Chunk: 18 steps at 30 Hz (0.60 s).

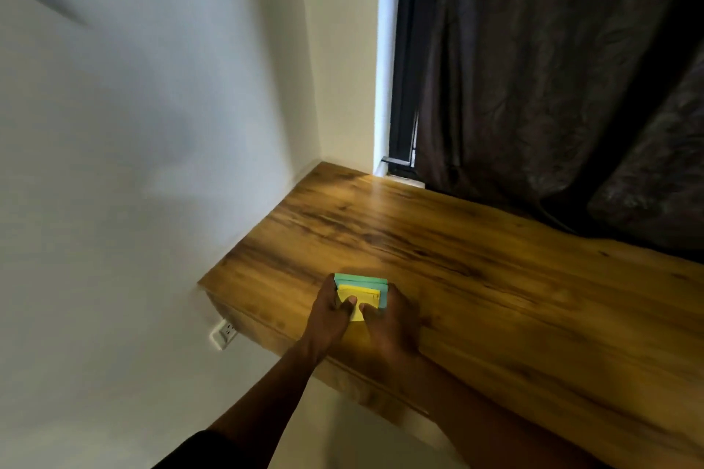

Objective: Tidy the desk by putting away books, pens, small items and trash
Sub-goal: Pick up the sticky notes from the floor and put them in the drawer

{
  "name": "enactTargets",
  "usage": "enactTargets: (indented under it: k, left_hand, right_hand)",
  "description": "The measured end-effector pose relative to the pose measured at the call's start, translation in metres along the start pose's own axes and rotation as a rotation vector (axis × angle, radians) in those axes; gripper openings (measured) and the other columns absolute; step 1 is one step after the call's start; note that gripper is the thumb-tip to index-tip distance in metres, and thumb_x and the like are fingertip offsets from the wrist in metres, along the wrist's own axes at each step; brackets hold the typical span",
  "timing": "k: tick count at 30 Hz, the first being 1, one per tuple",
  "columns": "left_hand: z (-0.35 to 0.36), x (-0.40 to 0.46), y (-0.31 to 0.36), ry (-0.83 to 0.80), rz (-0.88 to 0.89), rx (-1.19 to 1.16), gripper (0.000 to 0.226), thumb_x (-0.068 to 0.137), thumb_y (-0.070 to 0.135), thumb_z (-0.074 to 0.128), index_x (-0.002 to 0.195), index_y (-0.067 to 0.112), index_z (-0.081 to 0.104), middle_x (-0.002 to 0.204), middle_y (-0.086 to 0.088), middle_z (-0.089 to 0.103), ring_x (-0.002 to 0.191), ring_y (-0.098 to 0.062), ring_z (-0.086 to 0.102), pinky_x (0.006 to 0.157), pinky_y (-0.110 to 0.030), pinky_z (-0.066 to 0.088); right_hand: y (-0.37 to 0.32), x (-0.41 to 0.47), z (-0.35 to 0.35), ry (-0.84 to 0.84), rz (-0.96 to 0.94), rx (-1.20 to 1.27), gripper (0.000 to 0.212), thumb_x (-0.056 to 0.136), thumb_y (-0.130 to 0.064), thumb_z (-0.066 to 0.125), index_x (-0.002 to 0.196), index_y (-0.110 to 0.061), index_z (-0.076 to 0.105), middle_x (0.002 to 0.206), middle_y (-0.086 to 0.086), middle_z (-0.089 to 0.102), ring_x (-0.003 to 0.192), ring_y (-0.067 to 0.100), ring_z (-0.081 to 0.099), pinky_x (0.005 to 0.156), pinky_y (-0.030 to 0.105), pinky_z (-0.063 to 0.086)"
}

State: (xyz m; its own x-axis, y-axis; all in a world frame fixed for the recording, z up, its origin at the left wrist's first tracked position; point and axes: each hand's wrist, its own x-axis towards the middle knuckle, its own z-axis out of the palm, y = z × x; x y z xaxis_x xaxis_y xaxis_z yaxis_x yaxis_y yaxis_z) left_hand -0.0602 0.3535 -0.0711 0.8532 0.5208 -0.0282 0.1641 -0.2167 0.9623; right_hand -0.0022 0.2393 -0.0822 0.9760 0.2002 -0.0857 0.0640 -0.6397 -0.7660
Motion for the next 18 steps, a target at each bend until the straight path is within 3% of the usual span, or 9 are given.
enactTargets:
  k: [3, 6, 9, 13, 18]
  left_hand:
    - [-0.001, 0.024, -0.002, -0.095, 0.028, 0.044, 0.036, 0.094, 0.013, 0.064, 0.129, 0.019, 0.054, 0.117, -0.001, 0.066, 0.112, -0.02, 0.065, 0.094, -0.038, 0.056]
    - [-0.001, 0.044, -0.005, -0.174, 0.1, 0.099, 0.032, 0.093, -0.003, 0.065, 0.12, 0.01, 0.056, 0.109, 0.0, 0.066, 0.103, -0.012, 0.066, 0.081, -0.014, 0.053]
    - [0.001, 0.055, -0.005, -0.236, 0.149, 0.136, 0.041, 0.089, -0.008, 0.068, 0.126, 0.002, 0.053, 0.108, 0.002, 0.063, 0.099, -0.006, 0.062, 0.077, -0.005, 0.048]
    - [0.001, 0.054, -0.012, -0.328, 0.153, 0.095, 0.057, 0.085, -0.018, 0.064, 0.132, 0.008, 0.044, 0.114, 0.007, 0.06, 0.102, 0.011, 0.062, 0.081, -0.008, 0.05]
    - [-0.001, 0.052, -0.027, -0.341, 0.154, 0.036, 0.058, 0.08, -0.025, 0.059, 0.129, 0.006, 0.049, 0.119, -0.004, 0.066, 0.111, -0.016, 0.066, 0.083, -0.021, 0.056]
  right_hand:
    - [-0.001, 0.011, 0.01, 0.085, 0.019, -0.027, 0.052, 0.088, -0.035, 0.074, 0.134, -0.015, 0.057, 0.131, 0.004, 0.064, 0.123, 0.027, 0.058, 0.102, 0.042, 0.047]
    - [-0.002, 0.012, 0.02, 0.182, 0.069, 0.12, 0.046, 0.089, -0.029, 0.075, 0.13, -0.016, 0.06, 0.127, 0.005, 0.067, 0.118, 0.025, 0.063, 0.1, 0.041, 0.051]
    - [0.001, 0.013, 0.027, 0.244, 0.105, 0.179, 0.049, 0.089, -0.031, 0.075, 0.132, -0.018, 0.058, 0.128, 0.004, 0.067, 0.118, 0.023, 0.064, 0.1, 0.045, 0.053]
    - [0.0, 0.006, 0.025, 0.289, 0.134, 0.185, 0.054, 0.087, -0.03, 0.077, 0.133, -0.017, 0.053, 0.125, 0.004, 0.069, 0.112, 0.023, 0.067, 0.093, 0.043, 0.057]
    - [-0.002, -0.005, 0.028, 0.276, 0.179, 0.157, 0.053, 0.088, -0.033, 0.073, 0.134, -0.021, 0.05, 0.123, 0.003, 0.069, 0.111, 0.024, 0.068, 0.088, 0.041, 0.059]
